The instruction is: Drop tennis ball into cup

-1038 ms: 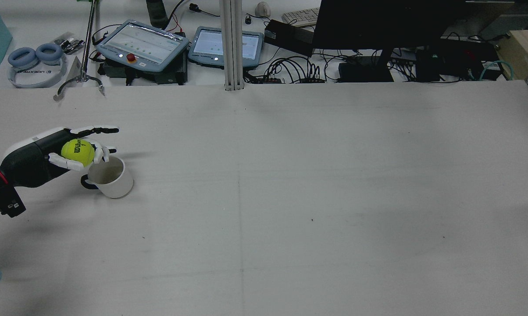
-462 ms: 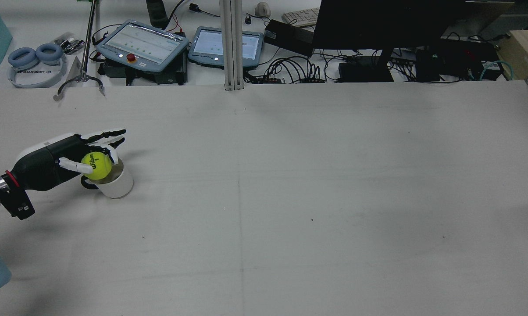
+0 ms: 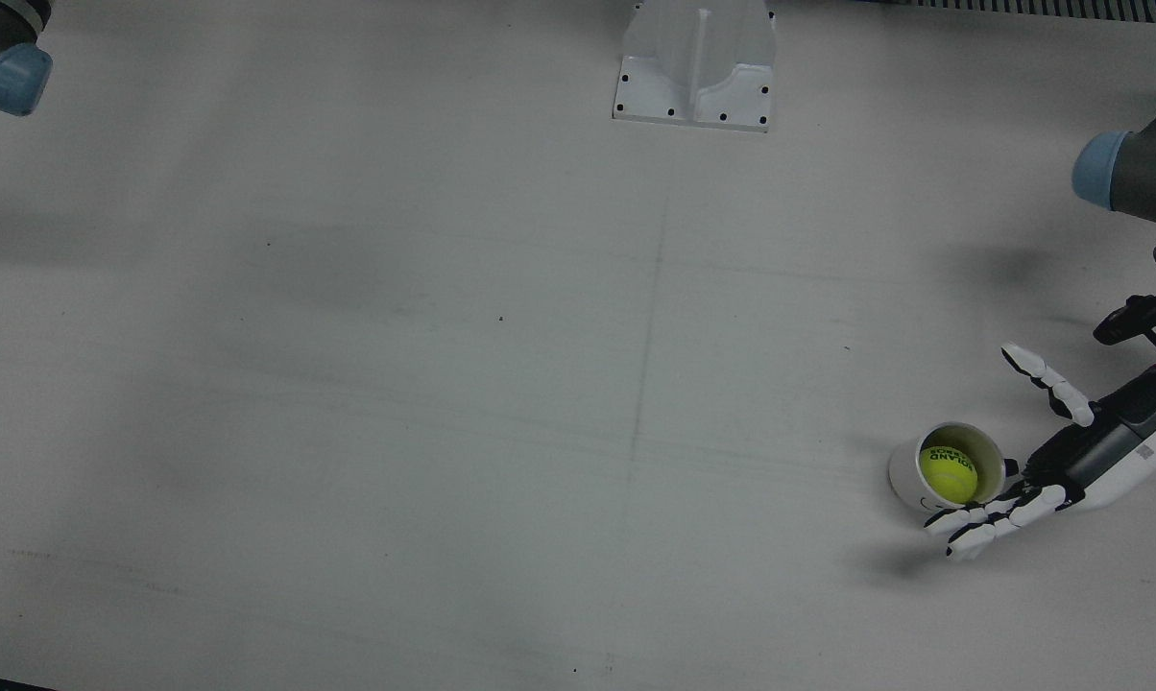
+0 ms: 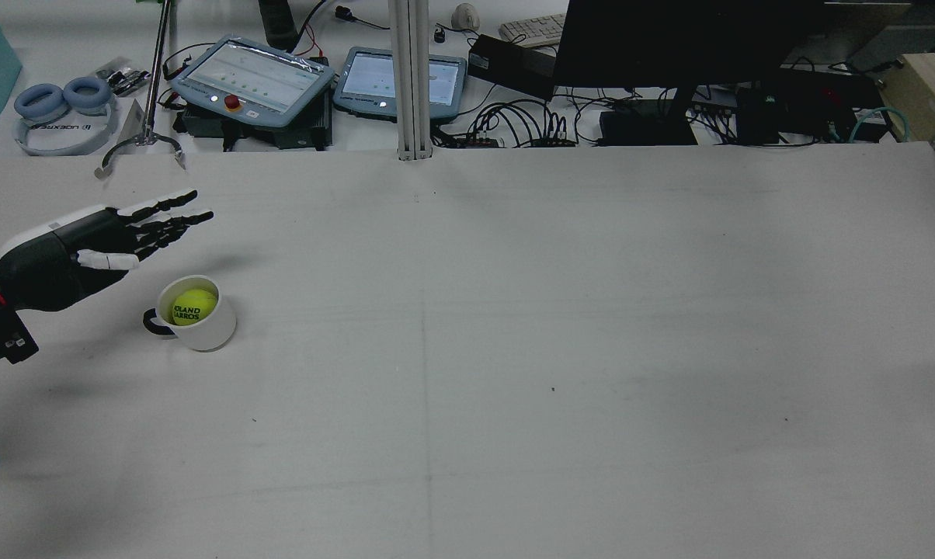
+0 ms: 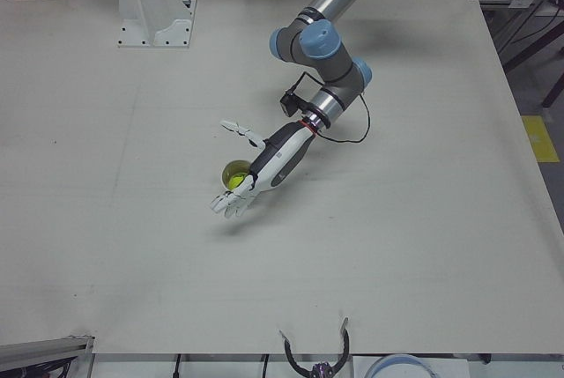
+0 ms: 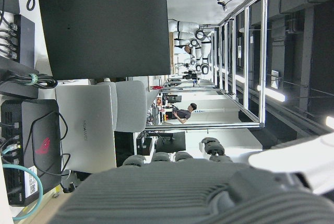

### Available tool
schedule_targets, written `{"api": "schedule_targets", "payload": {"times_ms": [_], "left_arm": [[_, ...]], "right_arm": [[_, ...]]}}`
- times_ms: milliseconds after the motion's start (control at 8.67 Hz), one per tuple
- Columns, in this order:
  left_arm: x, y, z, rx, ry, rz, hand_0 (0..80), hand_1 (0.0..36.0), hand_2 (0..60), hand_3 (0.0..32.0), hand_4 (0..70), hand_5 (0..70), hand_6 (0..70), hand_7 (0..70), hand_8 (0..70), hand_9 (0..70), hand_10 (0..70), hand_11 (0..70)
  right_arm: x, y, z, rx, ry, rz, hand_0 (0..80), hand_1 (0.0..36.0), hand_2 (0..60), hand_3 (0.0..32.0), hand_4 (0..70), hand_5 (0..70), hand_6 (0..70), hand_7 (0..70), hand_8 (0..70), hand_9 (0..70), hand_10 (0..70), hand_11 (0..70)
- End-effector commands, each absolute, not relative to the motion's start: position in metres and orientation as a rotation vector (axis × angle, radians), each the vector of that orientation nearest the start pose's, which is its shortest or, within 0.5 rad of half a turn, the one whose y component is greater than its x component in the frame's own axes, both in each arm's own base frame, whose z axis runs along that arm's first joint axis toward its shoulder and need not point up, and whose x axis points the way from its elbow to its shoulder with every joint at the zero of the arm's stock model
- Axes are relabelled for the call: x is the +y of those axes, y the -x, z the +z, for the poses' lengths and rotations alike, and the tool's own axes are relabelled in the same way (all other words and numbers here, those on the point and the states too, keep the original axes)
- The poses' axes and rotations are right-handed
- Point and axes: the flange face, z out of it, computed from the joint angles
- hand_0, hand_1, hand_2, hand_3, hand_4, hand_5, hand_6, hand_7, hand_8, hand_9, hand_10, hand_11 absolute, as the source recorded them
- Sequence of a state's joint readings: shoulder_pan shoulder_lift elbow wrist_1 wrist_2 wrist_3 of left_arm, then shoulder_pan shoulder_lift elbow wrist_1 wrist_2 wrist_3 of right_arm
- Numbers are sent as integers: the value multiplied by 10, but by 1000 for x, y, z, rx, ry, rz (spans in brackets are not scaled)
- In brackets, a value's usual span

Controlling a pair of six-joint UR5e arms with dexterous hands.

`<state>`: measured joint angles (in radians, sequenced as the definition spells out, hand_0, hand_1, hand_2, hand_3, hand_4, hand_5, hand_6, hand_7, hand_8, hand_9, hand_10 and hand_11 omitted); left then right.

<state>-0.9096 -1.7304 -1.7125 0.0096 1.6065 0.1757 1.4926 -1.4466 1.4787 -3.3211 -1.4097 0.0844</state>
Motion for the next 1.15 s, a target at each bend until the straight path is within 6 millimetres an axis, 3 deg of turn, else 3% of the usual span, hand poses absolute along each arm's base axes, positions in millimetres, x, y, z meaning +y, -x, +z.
{"api": "schedule_targets", "payload": {"times_ms": [0,115,346,462,808,1038], "left_arm": [[-566,-76,527,2259,270,-1567,417,83,124,0,99,60,204,69,52,27,4,12],[-560,-30,545,2269,192,-1629,425,83,119,0,110,65,226,79,58,31,12,25],[-560,16,543,2321,118,-1634,451,92,94,0,87,75,254,66,64,29,18,35],[-559,28,540,2336,96,-1634,449,95,106,0,78,75,248,57,59,22,17,34],[-551,28,550,2346,111,-1630,406,79,60,0,8,38,82,23,20,10,1,8],[-546,28,549,2354,113,-1619,379,61,68,0,15,40,116,17,26,11,0,5]], "right_arm": [[-537,-108,685,1985,24,-2291,0,0,0,0,0,0,0,0,0,0,0,0],[-537,-108,685,1985,24,-2291,0,0,0,0,0,0,0,0,0,0,0,0],[-537,-108,683,1988,25,-2287,0,0,0,0,0,0,0,0,0,0,0,0],[-538,-108,683,1989,23,-2288,0,0,0,0,0,0,0,0,0,0,0,0],[-537,-108,684,1987,24,-2290,0,0,0,0,0,0,0,0,0,0,0,0],[-537,-108,684,1987,24,-2290,0,0,0,0,0,0,0,0,0,0,0,0]]}}
